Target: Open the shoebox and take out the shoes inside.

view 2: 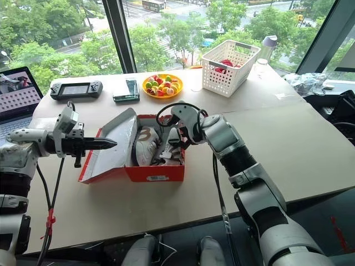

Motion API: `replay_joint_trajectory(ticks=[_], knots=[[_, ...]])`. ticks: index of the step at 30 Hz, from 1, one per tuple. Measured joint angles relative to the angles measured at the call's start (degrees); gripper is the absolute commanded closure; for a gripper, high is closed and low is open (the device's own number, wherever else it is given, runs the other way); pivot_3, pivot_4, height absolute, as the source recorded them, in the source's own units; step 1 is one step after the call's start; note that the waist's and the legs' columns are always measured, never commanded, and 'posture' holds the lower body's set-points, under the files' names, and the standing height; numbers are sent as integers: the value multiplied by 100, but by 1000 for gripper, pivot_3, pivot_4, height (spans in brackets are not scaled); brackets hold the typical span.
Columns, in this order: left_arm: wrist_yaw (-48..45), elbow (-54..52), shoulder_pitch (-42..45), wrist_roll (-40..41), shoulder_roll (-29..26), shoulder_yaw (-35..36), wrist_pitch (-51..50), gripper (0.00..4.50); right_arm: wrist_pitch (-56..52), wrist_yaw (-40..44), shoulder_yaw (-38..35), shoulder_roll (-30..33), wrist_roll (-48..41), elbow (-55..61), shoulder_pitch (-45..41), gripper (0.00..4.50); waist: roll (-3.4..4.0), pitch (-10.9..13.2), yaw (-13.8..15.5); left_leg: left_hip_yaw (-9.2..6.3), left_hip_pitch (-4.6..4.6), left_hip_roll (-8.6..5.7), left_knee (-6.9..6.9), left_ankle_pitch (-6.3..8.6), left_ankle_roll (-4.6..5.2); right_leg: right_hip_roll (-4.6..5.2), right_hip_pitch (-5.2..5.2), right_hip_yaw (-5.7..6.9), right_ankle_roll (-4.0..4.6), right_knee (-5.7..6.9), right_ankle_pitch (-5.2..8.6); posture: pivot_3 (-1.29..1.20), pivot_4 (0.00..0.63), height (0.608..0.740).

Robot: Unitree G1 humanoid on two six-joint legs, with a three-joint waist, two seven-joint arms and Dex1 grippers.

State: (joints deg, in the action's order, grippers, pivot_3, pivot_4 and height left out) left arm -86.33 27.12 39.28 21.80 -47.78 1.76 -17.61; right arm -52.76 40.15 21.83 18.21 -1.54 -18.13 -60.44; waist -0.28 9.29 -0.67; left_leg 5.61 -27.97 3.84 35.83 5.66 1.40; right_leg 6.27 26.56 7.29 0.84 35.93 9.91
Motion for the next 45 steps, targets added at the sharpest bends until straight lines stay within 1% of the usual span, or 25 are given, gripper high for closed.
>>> replay_joint_trajectory(ticks=[3,8,13,16,19,25,30,32,37,39,41,45], knots=[[30,-30,-35,34,-2,48,-13,4500,-14,-31,3,146,85,302,-58,22,0,0,2,10,-4,-2,0,0,0,-2,10,-7,0,4,0,0,150,740],[63,-74,-92,63,-2,70,-28,4500,-129,-22,21,155,98,808,-143,22,-1,1,-3,14,-4,2,-1,0,0,-8,16,-10,-1,8,0,0,150,740],[124,-231,-189,80,-9,147,-126,4500,-496,84,82,-24,3,1256,-132,22,-1,1,-7,17,-4,6,-1,0,0,-10,18,-12,0,8,0,0,150,740],[148,-301,-219,83,-25,178,-155,4500,-537,94,205,-114,0,1267,17,22,-1,0,-1,18,-3,5,-1,0,0,-10,17,-13,0,8,0,0,150,740],[184,-402,-353,106,-33,198,-207,4500,-488,88,266,-236,-10,1001,165,22,-1,1,8,19,-7,5,0,0,0,-8,19,-16,0,7,0,0,150,740],[239,-506,-375,109,-34,213,-253,4500,-41,80,252,-199,73,595,160,22,-4,-1,46,19,-3,5,1,1,-1,-6,18,-17,0,-7,0,0,150,740],[271,-518,-377,109,-33,230,-258,4500,30,88,218,-190,82,502,157,22,-4,-1,79,18,-3,7,-1,1,-1,-6,28,-17,0,-10,0,0,150,740],[287,-518,-376,110,-32,230,-259,4500,44,120,250,-121,90,524,167,22,-4,-1,97,18,-3,7,-2,1,-1,-5,28,-17,0,-11,0,0,150,740],[318,-538,-377,113,-20,231,-266,4500,29,436,441,384,104,1049,315,22,-5,-2,155,20,-5,2,-2,2,-1,5,28,-17,0,-15,0,0,150,740],[324,-545,-385,113,-19,234,-266,4500,-206,618,438,690,67,1346,323,22,-5,-2,166,23,-14,-1,-2,2,0,12,38,-17,0,-17,0,0,150,740],[330,-545,-393,113,-18,234,-266,4500,-446,730,424,843,14,1568,323,22,-5,-2,158,37,-22,0,-3,4,2,16,47,-20,0,-17,0,0,150,740],[357,-547,-398,113,-8,233,-266,4500,-1132,963,425,905,-298,2251,323,22,-7,-2,133,49,-25,3,-4,4,3,12,45,-22,-1,-2,-1,0,150,740]])
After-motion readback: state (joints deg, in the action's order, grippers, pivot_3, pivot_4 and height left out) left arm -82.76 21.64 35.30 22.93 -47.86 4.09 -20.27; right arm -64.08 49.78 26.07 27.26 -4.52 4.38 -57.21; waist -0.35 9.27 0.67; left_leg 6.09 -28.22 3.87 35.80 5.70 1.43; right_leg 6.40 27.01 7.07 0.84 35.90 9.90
